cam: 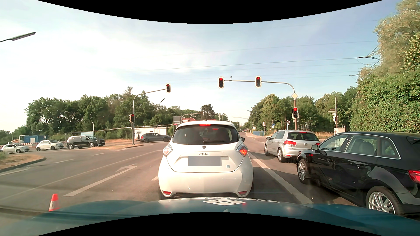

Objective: Follow the waypoints while adhering to traffic rules and regulations

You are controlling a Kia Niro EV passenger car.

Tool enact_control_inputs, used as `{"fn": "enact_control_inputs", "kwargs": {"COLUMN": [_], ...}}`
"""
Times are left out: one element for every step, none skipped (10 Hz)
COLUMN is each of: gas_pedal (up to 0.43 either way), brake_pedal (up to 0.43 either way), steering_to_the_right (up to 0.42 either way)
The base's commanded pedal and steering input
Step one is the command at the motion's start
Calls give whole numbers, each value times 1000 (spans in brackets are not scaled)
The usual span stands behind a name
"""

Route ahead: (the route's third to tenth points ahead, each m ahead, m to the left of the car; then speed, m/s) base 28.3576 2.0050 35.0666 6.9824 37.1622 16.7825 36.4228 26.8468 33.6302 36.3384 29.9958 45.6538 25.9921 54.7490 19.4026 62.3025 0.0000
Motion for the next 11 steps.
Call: {"fn": "enact_control_inputs", "kwargs": {"gas_pedal": [0,0,0,0,0,0,0,0,0,0,0], "brake_pedal": [213,220,213,226,226,226,232,238,244,238,238], "steering_to_the_right": [5,5,6,5,5,5,6,5,5,5,5]}}
